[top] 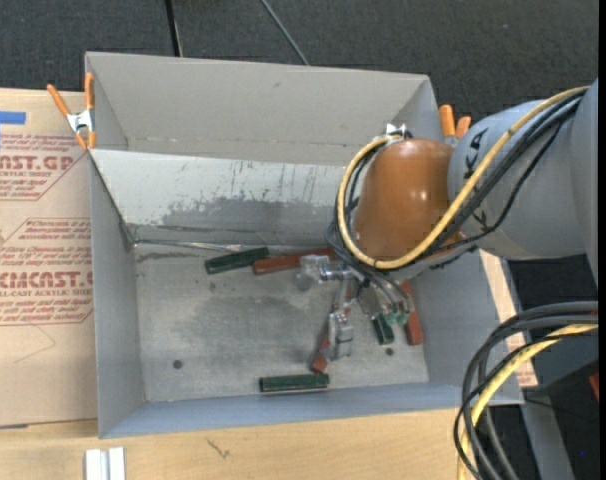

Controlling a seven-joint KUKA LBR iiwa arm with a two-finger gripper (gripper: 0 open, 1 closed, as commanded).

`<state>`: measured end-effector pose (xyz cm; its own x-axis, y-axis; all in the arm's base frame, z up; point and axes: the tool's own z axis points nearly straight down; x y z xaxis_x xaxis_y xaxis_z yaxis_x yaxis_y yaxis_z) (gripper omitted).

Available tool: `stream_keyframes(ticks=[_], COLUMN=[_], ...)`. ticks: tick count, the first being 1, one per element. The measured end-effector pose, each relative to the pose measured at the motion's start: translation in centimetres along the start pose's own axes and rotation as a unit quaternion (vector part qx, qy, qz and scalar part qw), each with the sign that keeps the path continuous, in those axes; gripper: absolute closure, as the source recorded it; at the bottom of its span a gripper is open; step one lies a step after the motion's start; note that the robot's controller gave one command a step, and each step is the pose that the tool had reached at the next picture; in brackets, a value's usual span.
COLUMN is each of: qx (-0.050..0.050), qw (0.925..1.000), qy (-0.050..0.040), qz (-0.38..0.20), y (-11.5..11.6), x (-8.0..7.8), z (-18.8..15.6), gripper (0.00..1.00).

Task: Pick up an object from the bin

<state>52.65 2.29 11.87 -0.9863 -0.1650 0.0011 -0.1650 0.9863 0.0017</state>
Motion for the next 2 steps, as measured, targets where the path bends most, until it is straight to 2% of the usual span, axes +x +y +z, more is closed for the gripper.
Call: stream_keyframes(ticks=[1,2], qx=[0.001,0.0], qw=[1.0,0.9863], qy=[-0.0006,-0.0017], qz=[0.001,-0.165], y=[0.1,-3.1], x=[2.3,-1.5], z=[1.9,4.9], gripper=[0.0,1.0])
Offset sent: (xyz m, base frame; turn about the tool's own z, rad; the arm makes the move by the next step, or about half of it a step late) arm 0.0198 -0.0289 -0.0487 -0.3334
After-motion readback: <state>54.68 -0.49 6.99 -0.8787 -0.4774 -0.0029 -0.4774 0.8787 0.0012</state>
